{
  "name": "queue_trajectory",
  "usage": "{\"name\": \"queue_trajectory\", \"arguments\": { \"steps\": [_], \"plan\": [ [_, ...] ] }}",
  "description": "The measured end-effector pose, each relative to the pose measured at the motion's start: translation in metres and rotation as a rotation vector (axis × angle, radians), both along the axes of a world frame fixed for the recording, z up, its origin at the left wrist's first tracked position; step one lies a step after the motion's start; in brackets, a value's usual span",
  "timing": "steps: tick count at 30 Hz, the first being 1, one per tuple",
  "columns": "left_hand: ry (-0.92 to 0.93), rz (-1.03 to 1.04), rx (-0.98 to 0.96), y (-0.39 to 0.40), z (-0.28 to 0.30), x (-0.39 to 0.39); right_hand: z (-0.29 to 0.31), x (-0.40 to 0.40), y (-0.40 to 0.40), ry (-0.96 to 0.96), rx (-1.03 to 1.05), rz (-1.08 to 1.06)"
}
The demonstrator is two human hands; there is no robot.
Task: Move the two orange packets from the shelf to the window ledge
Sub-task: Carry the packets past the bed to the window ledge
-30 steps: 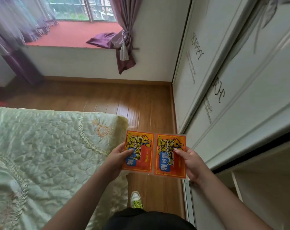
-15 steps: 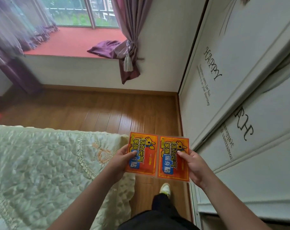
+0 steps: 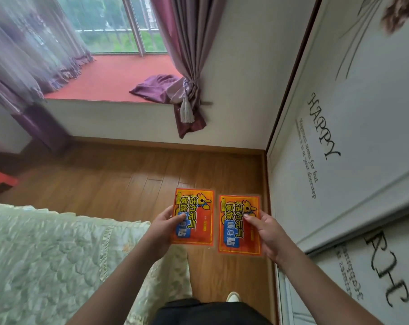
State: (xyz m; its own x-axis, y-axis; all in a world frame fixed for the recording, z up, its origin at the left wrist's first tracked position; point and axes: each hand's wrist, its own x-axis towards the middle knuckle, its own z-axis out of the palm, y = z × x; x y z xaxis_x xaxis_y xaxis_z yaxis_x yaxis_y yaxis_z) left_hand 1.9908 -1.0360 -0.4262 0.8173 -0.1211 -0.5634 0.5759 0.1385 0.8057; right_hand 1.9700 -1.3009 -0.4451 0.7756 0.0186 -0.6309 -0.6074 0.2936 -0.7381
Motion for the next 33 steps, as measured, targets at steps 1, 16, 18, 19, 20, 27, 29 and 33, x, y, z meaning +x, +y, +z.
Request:
{"name": "queue_trajectory", "arguments": {
  "steps": [1, 16, 18, 19, 20, 27, 29, 33],
  "plan": [
    [-0.001, 0.006, -0.001, -0.001, 0.001, 0.01, 0.001, 0.012, -0.001, -0.001, -0.001, 0.008],
    [0.033, 0.108, -0.101, 0.045, -0.028, 0.197, -0.005, 0.226, 0.049, 0.011, -0.026, 0.098],
    [0.023, 0.123, -0.126, 0.056, -0.027, 0.226, -0.002, 0.259, 0.063, 0.005, -0.023, 0.103],
    [0.022, 0.123, -0.123, 0.063, -0.026, 0.24, -0.001, 0.276, 0.069, 0.002, -0.037, 0.114],
    [0.021, 0.124, -0.118, 0.07, -0.025, 0.254, 0.0, 0.293, 0.075, -0.005, -0.055, 0.126],
    [0.035, 0.159, -0.08, 0.113, -0.026, 0.34, 0.008, 0.388, 0.115, -0.029, -0.059, 0.184],
    [0.039, 0.176, -0.077, 0.12, -0.027, 0.361, 0.005, 0.414, 0.124, -0.03, -0.07, 0.211],
    [0.039, 0.216, -0.054, 0.132, -0.033, 0.404, -0.004, 0.473, 0.14, -0.011, -0.053, 0.261]
  ]
}}
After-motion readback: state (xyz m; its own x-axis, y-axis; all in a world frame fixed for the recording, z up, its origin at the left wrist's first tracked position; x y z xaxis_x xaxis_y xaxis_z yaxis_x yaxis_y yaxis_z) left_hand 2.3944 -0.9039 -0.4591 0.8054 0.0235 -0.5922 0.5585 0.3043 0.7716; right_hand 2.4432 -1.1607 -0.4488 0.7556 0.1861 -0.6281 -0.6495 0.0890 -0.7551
